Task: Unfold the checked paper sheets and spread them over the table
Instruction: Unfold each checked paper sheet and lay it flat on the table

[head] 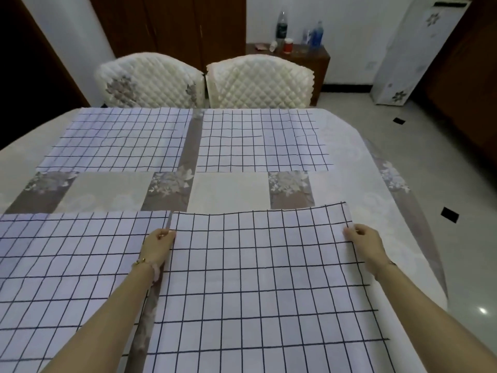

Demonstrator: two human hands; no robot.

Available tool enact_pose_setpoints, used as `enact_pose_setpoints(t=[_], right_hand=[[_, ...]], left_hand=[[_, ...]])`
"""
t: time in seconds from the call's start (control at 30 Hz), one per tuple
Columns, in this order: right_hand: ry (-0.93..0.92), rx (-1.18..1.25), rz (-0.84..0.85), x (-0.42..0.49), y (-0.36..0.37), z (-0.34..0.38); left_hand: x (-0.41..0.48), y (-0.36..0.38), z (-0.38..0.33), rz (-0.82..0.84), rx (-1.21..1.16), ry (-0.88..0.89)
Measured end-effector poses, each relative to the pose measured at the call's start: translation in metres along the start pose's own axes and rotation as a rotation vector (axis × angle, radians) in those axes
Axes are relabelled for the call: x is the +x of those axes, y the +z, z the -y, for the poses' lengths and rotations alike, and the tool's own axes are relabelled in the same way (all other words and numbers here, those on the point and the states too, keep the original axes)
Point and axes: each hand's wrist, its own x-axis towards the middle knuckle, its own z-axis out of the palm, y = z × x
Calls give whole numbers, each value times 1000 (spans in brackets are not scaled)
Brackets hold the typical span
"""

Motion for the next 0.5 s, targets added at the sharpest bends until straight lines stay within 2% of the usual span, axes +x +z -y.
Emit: enact_pose_setpoints(t=[0.27, 0.5], right_hand=[[27, -84, 31, -52, -22, -28], [61, -105, 55, -75, -39, -68]], left_hand=[[-46, -28, 28, 162, 30, -12], [-96, -33, 60, 145, 156, -18]])
